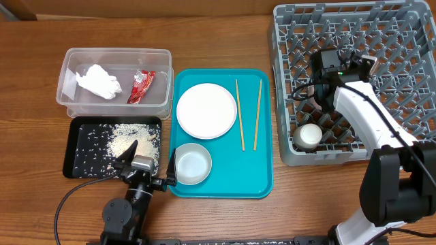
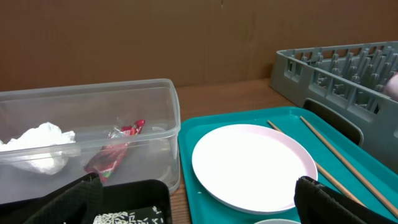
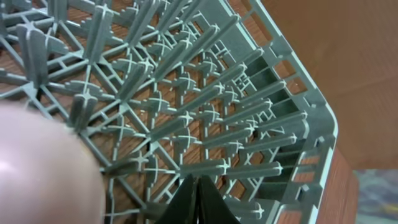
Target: Sort waste into correct bins and load items into the dishwasher
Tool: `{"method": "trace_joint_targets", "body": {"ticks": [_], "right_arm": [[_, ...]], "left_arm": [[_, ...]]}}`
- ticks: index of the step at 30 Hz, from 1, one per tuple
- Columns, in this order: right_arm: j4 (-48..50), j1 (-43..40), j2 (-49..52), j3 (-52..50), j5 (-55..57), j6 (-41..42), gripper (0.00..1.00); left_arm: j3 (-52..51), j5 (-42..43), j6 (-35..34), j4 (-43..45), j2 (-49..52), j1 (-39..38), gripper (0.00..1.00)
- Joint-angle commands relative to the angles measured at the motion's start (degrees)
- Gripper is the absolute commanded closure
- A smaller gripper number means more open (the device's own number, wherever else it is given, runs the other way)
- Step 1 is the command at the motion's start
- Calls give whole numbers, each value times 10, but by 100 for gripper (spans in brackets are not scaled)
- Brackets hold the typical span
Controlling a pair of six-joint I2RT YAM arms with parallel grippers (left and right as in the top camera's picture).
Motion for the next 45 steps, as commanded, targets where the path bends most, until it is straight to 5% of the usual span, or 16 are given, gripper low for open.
{"method": "trace_joint_targets", "body": {"ticks": [1, 8, 13, 17, 20, 30, 35, 37, 40, 45], "right_arm": [[-5, 4, 0, 4, -3, 0, 96], [-34, 23, -33, 17, -109, 1, 96], [-75, 73, -101, 61, -380, -9, 86], [-61, 129, -149, 64, -676, -86, 69], [-62, 183, -148, 59, -758, -83, 60], [86, 383, -75, -70, -643, 123, 58], [152, 421, -6, -86, -634, 125, 58], [153, 430, 19, -86, -634, 125, 78], [149, 426, 18, -85, -633, 125, 96], [88, 391, -30, -57, -555, 125, 96]], "left_arm": [[-2, 8, 9, -1, -5, 4, 0], [-2, 8, 9, -1, -5, 4, 0], [-2, 8, 9, -1, -5, 4, 0], [-2, 8, 9, -1, -5, 4, 0], [-2, 8, 9, -1, -5, 4, 0], [-2, 8, 9, -1, -5, 4, 0], [-2, 8, 9, -1, -5, 4, 0], [-2, 8, 9, -1, -5, 4, 0], [-2, 8, 9, -1, -5, 4, 0], [-2, 8, 9, -1, -5, 4, 0]]}}
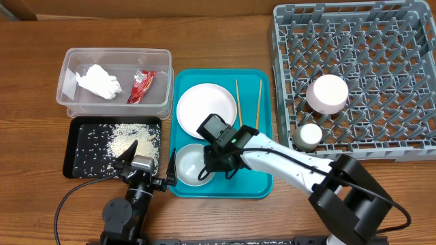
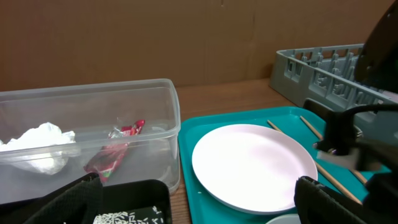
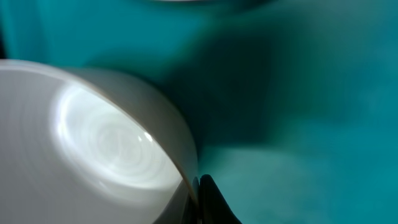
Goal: Sort waste into correct bins and load items into the dishwasher
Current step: 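Grasp the grey bowl from the tray with the right gripper, place in rack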
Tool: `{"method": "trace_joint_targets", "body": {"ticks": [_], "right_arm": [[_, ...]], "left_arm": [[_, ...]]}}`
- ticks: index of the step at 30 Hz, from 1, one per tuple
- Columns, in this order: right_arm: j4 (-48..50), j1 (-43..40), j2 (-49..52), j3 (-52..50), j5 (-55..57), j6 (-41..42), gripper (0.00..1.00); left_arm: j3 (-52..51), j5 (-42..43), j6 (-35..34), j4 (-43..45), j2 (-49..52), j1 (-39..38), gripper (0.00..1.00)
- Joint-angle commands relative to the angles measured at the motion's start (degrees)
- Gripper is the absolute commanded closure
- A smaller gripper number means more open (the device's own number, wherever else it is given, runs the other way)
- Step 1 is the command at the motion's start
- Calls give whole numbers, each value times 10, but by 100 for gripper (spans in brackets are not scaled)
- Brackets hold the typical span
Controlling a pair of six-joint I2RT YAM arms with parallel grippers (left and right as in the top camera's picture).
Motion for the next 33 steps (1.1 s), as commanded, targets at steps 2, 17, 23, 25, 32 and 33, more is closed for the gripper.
{"method": "trace_joint_targets", "body": {"ticks": [2, 17, 23, 25, 32, 33], "right_arm": [[-57, -53, -86, 40, 145, 2, 96], [-77, -335, -243, 63, 758, -5, 96], [-49, -471, -195, 63, 745, -62, 96], [-45, -506, -174, 63, 719, -63, 96], [9, -571, -99, 63, 715, -136, 96], [17, -574, -88, 63, 715, -146, 96]], "left_arm": [[-2, 8, 9, -2, -5, 4, 0], [-2, 8, 9, -2, -5, 4, 0], [-2, 8, 9, -2, -5, 4, 0], [-2, 8, 9, -2, -5, 4, 0], [-2, 8, 9, -2, -5, 4, 0], [-2, 8, 9, -2, -5, 4, 0]]}}
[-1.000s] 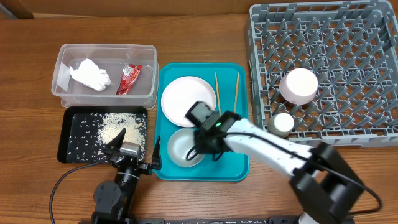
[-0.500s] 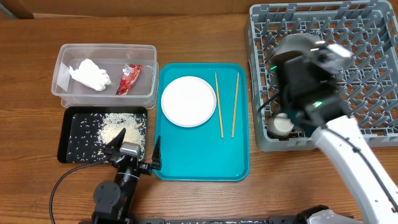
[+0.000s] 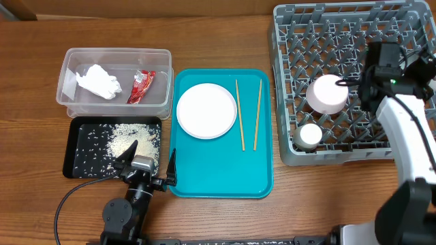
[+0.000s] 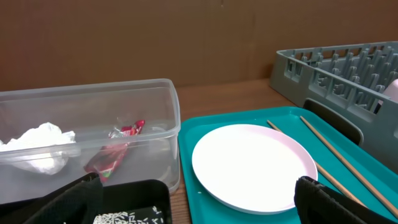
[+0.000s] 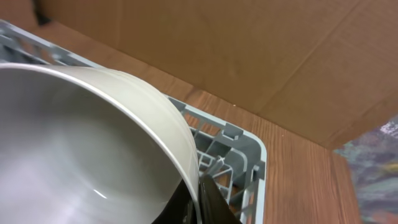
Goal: Sort waste into correct bins and load items into the dishwasher
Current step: 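Grasp the grey bowl from the tray with the right gripper, place in rack, then grasp the white plate with the right gripper and stand it in the rack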
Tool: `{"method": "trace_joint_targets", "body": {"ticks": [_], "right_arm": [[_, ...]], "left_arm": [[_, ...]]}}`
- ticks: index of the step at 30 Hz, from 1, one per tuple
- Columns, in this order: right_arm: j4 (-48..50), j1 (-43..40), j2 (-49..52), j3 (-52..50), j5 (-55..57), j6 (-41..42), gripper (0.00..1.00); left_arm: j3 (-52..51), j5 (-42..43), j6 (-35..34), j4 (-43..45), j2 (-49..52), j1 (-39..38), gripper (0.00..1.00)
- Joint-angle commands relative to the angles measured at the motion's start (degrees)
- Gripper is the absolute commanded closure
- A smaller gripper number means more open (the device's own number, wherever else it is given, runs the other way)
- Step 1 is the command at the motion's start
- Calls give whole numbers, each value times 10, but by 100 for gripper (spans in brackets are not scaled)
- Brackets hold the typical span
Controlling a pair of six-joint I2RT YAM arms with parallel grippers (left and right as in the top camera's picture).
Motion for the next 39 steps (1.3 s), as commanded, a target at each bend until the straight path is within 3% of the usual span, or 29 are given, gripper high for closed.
{"method": "trace_joint_targets", "body": {"ticks": [1, 8, 19, 21, 24, 31, 39], "right_arm": [[21, -11, 35, 2, 3, -66, 96], [66, -4, 100, 2, 6, -161, 96], [46, 56, 109, 2, -1, -162, 96], [35, 64, 109, 2, -5, -162, 90], [19, 82, 109, 2, -5, -162, 69], [-6, 157, 77, 4, -22, -160, 54], [-76, 222, -64, 22, -246, -131, 47]], "left_arm": [[-2, 8, 9, -1, -5, 4, 0], [-2, 8, 9, -1, -5, 4, 0], [-2, 8, 9, -1, -5, 4, 0], [-2, 8, 9, -1, -5, 4, 0], [-2, 8, 9, -1, -5, 4, 0], [-2, 8, 9, -1, -5, 4, 0], [-2, 8, 9, -1, -5, 4, 0]]}}
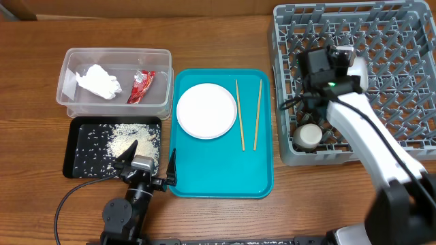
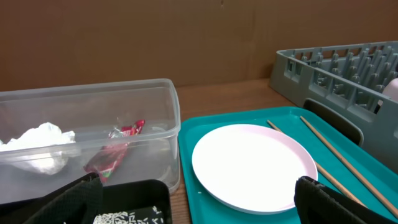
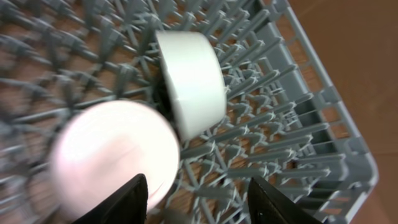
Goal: Sort waste into correct bins and load items into the dishwasher
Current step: 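Grasp the white plate with the right gripper and stand it in the rack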
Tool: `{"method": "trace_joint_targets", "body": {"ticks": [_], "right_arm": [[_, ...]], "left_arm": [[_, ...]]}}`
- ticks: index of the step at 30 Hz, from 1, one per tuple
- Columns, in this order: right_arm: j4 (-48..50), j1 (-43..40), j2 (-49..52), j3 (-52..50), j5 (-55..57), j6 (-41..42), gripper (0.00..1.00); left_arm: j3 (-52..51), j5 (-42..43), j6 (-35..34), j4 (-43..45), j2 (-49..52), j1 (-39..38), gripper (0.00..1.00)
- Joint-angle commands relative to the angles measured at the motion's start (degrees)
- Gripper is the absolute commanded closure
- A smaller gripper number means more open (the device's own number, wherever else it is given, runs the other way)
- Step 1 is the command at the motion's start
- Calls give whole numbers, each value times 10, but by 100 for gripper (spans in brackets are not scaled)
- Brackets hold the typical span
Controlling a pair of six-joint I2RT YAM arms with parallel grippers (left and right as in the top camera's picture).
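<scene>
A white bowl [image 3: 186, 81] stands on its edge among the pegs of the grey dish rack [image 1: 409, 41], next to an upturned pink bowl [image 3: 115, 149]. My right gripper [image 3: 198, 190] hangs open just above them, holding nothing. In the overhead view the right arm hides the pink bowl, and only the white bowl [image 1: 359, 69] peeks out. A white plate [image 1: 206, 111] and two chopsticks [image 1: 240, 114] lie on the teal tray [image 1: 221, 180]. My left gripper [image 2: 196, 190] rests open at the tray's front left corner.
A small cup [image 1: 308, 135] sits in the rack's front left corner. A clear bin [image 1: 114, 102] holds a crumpled tissue [image 1: 99, 80] and a red wrapper [image 1: 141, 86]. In front of it a black tray [image 1: 82, 160] carries spilled rice.
My right gripper was shut on the white bowl's rim above the rack's right part. Now it is open farther left, and the bowl stands in the rack beside the pink bowl.
My right gripper was shut and empty in the rack by the pink bowl, with the white bowl on the teal tray. Then it was shut on that bowl's rim on the tray, then held it over the rack. Now the bowl is in the rack. The left arm never moved.
</scene>
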Motion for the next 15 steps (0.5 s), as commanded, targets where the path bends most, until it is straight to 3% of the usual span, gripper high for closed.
{"method": "trace_joint_targets", "body": {"ticks": [1, 5, 10, 15], "right_arm": [[-36, 20, -94, 19, -132, 27, 47], [-60, 47, -118, 19, -240, 27, 47], [-47, 87, -111, 19, -530, 26, 48], [-25, 136, -76, 13, -603, 52, 48]], "left_arm": [[-2, 8, 9, -1, -5, 4, 0], [-2, 8, 9, -1, -5, 4, 0], [-2, 8, 9, -1, -5, 4, 0], [-2, 8, 9, -1, -5, 4, 0]]}}
